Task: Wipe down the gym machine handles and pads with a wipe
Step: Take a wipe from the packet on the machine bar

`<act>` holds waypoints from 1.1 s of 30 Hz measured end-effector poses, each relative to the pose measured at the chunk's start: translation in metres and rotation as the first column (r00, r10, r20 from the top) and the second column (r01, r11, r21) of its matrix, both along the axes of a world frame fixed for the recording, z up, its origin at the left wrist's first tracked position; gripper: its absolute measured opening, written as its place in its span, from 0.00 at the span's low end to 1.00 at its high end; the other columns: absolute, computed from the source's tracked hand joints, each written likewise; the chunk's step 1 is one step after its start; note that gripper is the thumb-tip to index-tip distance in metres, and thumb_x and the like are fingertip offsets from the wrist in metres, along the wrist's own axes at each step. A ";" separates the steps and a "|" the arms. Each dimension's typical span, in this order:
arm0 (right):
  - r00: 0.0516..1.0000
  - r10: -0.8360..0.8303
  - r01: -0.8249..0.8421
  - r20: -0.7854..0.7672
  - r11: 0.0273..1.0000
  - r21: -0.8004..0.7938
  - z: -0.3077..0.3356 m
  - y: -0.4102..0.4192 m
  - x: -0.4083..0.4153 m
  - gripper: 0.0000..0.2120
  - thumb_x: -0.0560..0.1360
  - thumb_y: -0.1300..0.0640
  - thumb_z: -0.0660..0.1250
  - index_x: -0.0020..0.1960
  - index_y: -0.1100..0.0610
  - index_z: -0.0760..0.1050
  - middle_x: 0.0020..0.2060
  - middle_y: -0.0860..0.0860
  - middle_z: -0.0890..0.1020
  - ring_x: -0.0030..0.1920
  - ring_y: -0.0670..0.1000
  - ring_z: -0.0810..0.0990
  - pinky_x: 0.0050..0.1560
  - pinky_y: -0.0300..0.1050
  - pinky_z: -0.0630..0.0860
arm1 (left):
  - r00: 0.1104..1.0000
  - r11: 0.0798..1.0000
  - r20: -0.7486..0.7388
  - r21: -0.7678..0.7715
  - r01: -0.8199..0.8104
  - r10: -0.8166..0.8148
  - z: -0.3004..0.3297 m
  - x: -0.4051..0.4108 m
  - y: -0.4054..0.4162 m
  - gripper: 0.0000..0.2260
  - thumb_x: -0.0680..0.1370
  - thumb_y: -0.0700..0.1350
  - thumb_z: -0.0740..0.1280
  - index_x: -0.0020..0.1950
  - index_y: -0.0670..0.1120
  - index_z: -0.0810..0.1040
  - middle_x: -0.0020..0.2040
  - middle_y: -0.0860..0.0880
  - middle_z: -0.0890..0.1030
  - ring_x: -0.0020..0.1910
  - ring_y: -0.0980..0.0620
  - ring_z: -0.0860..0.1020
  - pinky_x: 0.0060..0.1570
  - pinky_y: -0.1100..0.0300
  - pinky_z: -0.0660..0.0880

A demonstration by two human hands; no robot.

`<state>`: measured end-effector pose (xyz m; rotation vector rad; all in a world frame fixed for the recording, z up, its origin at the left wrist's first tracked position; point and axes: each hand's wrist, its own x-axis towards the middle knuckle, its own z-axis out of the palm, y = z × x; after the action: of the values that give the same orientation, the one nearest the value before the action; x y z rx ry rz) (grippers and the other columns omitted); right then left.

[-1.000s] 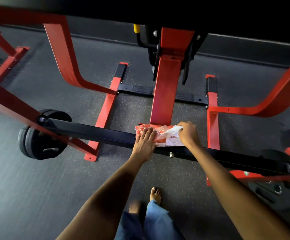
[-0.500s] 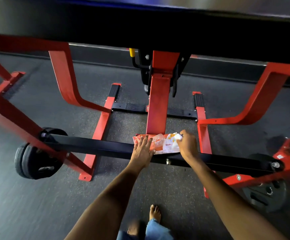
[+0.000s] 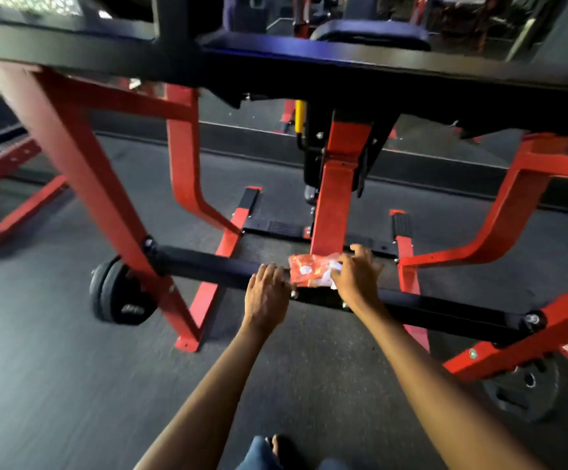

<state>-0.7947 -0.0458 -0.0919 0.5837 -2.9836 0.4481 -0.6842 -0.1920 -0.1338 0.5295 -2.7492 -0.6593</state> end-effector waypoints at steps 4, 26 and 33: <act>0.988 0.154 -0.153 -0.008 0.988 0.028 0.006 -0.008 0.053 0.12 0.74 0.55 0.64 0.56 0.55 0.77 0.59 0.53 0.74 0.63 0.56 0.68 0.63 0.54 0.60 | 0.987 0.990 0.077 -0.033 -0.137 0.139 0.008 0.071 0.005 0.20 0.81 0.51 0.60 0.68 0.41 0.73 0.70 0.41 0.72 0.73 0.41 0.66 0.70 0.48 0.63; 0.636 0.756 -0.771 -0.153 0.615 -0.165 0.016 -0.073 0.378 0.08 0.69 0.53 0.65 0.33 0.55 0.74 0.36 0.52 0.79 0.42 0.58 0.80 0.46 0.55 0.72 | 0.711 0.721 0.127 -0.075 -0.689 0.692 0.063 0.426 0.040 0.18 0.82 0.54 0.57 0.68 0.46 0.72 0.67 0.50 0.74 0.68 0.50 0.70 0.66 0.59 0.62; 0.662 0.730 -0.749 -0.170 0.646 -0.146 0.018 -0.153 0.451 0.07 0.71 0.52 0.69 0.39 0.55 0.76 0.41 0.53 0.80 0.49 0.58 0.78 0.50 0.52 0.67 | 0.731 0.744 0.139 -0.098 -0.661 0.668 0.075 0.508 -0.033 0.23 0.82 0.58 0.52 0.68 0.45 0.71 0.69 0.48 0.72 0.69 0.49 0.67 0.67 0.57 0.61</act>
<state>-0.3439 -0.1990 -0.0738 1.7538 -2.4088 0.7244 -0.1760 -0.2247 -0.0589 1.5233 -2.4167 -0.3759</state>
